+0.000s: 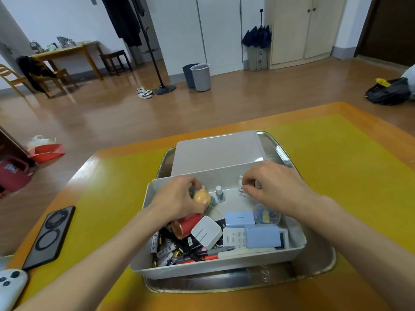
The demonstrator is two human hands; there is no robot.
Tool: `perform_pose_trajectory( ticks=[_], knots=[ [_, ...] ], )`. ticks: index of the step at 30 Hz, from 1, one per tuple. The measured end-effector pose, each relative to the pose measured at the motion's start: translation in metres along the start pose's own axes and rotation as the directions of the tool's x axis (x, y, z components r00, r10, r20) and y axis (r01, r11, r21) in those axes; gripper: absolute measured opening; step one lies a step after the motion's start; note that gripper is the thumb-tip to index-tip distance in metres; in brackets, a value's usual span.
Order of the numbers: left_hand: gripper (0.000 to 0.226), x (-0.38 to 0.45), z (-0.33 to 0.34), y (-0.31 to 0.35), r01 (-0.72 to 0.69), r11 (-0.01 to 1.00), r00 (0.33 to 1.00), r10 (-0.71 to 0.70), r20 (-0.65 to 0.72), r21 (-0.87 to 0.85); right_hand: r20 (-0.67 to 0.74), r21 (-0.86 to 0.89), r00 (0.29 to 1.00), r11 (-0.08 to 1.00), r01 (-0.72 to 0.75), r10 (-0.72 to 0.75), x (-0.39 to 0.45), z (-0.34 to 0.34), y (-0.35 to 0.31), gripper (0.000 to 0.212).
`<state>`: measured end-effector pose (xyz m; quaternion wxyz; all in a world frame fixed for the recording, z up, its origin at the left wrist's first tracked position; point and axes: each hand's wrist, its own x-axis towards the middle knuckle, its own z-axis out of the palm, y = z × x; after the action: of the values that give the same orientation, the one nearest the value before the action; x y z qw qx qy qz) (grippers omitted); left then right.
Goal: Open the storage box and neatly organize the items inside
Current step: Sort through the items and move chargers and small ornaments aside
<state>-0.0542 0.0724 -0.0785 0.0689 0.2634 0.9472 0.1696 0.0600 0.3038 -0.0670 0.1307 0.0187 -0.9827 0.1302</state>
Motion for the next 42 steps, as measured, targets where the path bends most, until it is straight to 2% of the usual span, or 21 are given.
perform_pose_trajectory(
  ticks=[4, 7, 8, 10, 13, 17, 24, 31, 34, 36, 38, 42],
  knots=[
    [0.04, -0.015, -0.032, -0.006, 0.009, 0.998, 0.997, -0.014, -0.072, -0.066, 0.046, 0.034, 0.999, 0.999, 0.004, -0.006, 0.02, 0.01, -0.014, 0.02],
    [0.04, -0.031, -0.047, -0.017, 0.004, 0.992, 0.986, -0.026, -0.167, -0.129, 0.162, -0.068, 0.986, 0.997, 0.034, -0.023, 0.036, 0.025, -0.024, 0.029],
    [0.04, -0.036, -0.048, -0.022, 0.004, 0.989, 0.982, -0.032, -0.186, -0.146, 0.188, -0.099, 0.982, 0.994, 0.045, -0.026, 0.04, 0.03, -0.026, 0.025],
    [0.039, -0.044, -0.045, -0.03, -0.001, 0.982, 0.976, -0.04, -0.215, -0.189, 0.22, -0.146, 0.975, 0.988, 0.048, -0.015, 0.046, 0.039, -0.029, 0.004],
    [0.039, -0.048, -0.04, -0.039, -0.028, 0.984, 0.973, -0.014, -0.231, -0.177, 0.233, -0.182, 0.972, 0.982, 0.044, 0.0, 0.054, 0.049, -0.036, 0.006],
    [0.042, -0.05, -0.042, -0.041, -0.069, 0.976, 0.971, 0.019, -0.237, -0.207, 0.244, -0.125, 0.969, 0.992, 0.007, 0.024, 0.064, 0.053, -0.047, 0.011],
    [0.046, -0.06, -0.039, -0.04, -0.082, 0.982, 0.983, 0.052, -0.174, -0.169, 0.212, -0.136, 0.975, 0.99, -0.035, 0.064, 0.074, 0.064, -0.062, 0.013],
    [0.045, -0.063, -0.038, -0.049, -0.082, 0.984, 0.984, 0.055, -0.17, -0.157, 0.202, -0.128, 0.974, 0.989, -0.074, 0.1, 0.072, 0.064, -0.065, 0.017],
    [0.044, -0.063, -0.037, -0.049, -0.087, 0.981, 0.984, 0.056, -0.172, -0.175, 0.119, -0.065, 0.985, 0.991, -0.115, 0.122, 0.069, 0.049, -0.06, 0.029],
    [0.043, -0.063, -0.037, -0.046, -0.106, 0.977, 0.98, 0.071, -0.188, -0.183, 0.064, -0.021, 0.988, 0.99, -0.138, 0.139, 0.064, 0.033, -0.055, 0.027],
    [0.043, -0.063, -0.036, -0.04, -0.152, 0.968, 0.971, 0.109, -0.213, -0.201, 0.112, -0.03, 0.983, 0.99, -0.14, 0.143, 0.053, 0.018, -0.05, 0.023],
    [0.045, -0.052, -0.03, -0.012, -0.301, 0.904, 0.939, 0.226, -0.258, -0.305, 0.372, -0.149, 0.925, 0.988, -0.029, 0.083, 0.016, 0.007, -0.044, 0.021]
  ],
)
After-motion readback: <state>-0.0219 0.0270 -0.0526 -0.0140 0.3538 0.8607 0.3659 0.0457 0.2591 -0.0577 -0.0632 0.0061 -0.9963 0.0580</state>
